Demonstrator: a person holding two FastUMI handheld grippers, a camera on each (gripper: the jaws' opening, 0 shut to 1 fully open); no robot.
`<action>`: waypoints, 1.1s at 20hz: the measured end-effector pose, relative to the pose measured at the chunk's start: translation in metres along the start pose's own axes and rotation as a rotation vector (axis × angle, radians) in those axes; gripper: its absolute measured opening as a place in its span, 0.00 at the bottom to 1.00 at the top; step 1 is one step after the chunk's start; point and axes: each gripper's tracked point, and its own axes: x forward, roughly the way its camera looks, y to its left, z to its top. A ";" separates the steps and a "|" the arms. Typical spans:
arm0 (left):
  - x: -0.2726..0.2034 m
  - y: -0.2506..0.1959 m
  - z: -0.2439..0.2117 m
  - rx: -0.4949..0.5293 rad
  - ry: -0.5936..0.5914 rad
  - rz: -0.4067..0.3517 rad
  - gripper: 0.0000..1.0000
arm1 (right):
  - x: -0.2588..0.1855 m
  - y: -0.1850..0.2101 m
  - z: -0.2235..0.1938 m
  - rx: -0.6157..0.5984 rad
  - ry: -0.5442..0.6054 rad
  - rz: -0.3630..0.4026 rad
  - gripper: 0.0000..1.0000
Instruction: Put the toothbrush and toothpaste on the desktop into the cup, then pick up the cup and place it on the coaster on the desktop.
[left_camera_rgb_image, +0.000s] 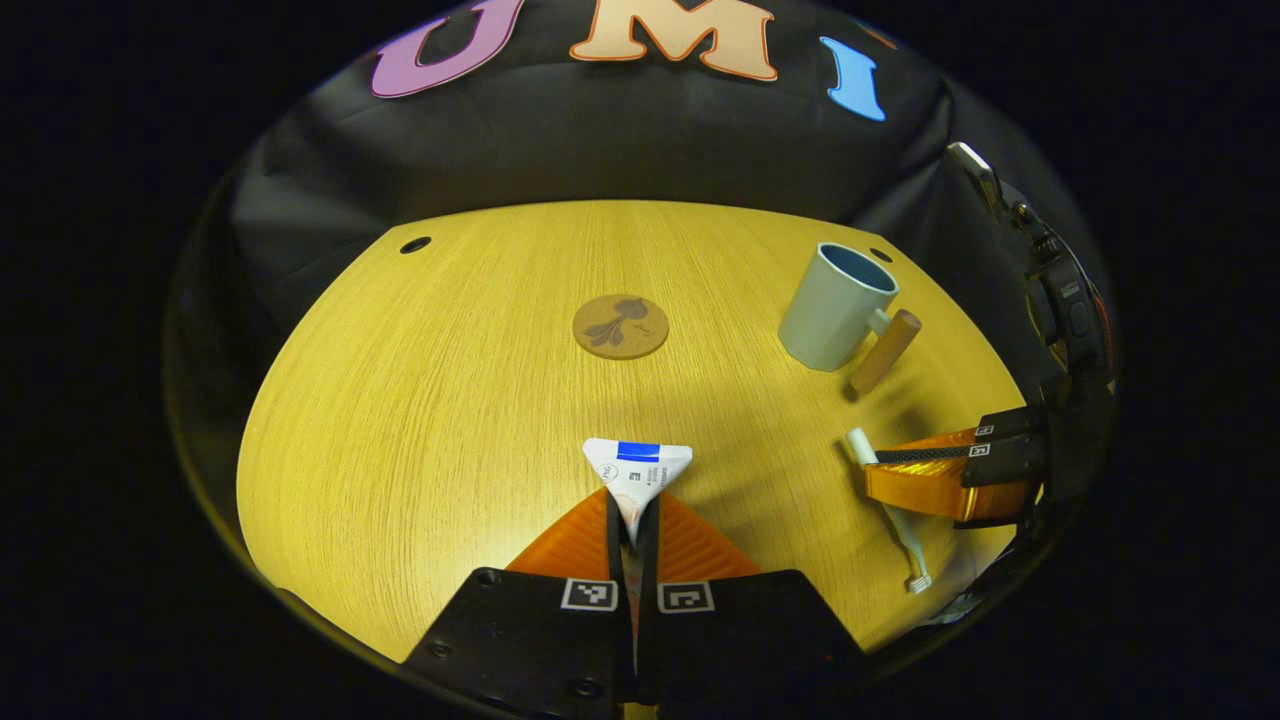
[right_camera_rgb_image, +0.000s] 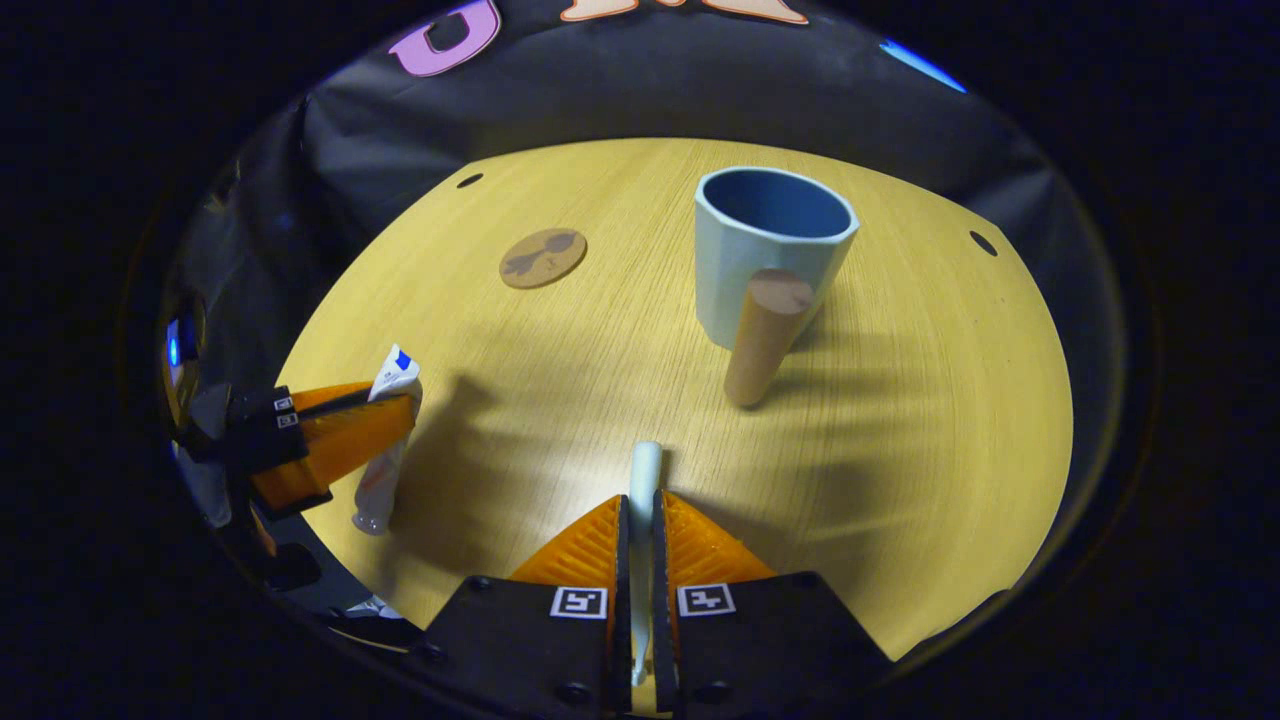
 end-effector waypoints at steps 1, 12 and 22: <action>-0.002 0.000 0.004 -0.002 -0.014 -0.002 0.00 | -0.004 0.000 0.002 0.011 -0.010 0.007 0.11; -0.034 0.006 0.033 -0.018 -0.124 -0.006 0.00 | -0.045 0.006 0.056 0.000 -0.215 0.028 0.11; -0.071 -0.012 0.102 -0.024 -0.302 -0.031 0.00 | -0.089 0.003 0.135 -0.014 -0.431 0.035 0.11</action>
